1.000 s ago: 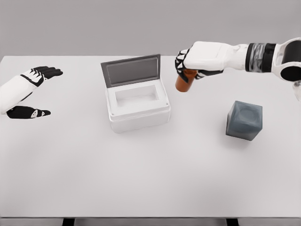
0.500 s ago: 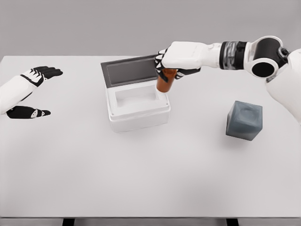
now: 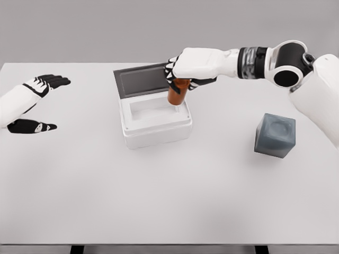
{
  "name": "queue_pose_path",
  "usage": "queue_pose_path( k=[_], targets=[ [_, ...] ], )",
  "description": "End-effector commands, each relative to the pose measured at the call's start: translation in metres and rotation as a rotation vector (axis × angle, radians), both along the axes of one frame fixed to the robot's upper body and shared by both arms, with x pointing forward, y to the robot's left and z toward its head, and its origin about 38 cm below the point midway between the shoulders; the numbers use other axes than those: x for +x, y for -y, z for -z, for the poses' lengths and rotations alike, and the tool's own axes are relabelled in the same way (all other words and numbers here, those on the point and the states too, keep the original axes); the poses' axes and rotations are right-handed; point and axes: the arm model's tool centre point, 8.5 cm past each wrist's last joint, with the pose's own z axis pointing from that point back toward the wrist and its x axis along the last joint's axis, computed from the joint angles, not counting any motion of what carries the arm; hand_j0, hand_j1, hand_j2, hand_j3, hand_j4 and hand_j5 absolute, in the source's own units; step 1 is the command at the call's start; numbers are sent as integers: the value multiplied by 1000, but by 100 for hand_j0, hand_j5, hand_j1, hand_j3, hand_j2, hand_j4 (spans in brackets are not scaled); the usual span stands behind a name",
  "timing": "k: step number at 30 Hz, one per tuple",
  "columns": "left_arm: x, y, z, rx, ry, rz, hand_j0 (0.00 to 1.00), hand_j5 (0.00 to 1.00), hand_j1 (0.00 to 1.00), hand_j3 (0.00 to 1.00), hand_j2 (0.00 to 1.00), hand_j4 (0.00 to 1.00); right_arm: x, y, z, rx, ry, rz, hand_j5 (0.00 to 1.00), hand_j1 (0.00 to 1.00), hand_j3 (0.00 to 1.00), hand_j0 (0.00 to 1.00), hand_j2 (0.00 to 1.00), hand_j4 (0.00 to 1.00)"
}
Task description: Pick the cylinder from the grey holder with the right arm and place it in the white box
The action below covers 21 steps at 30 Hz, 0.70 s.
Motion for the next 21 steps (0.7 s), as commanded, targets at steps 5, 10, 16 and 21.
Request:
queue_pose_path(
  k=[5,10,16,21],
  targets=[
    [0,0,-1,-6,-1,-1,100,100,100,100,100,100,0,-1,0,4,-3,-2,26,26,26,26,26,26],
    [0,0,-1,-6,0,-1,100,100,100,100,100,100,0,-1,-1,4,-1,-2,27,27,27,27,27,27],
    [0,0,-1,-6,0,-1,100,100,100,100,100,100,-2,-2,-2,-11,16,-4,43,43,43,43,43,43],
    [0,0,-1,-6,-1,-1,100,100,100,100,100,100,-10,-11,-7,-35,63,-35,88,88,88,88,88,88]
  ],
)
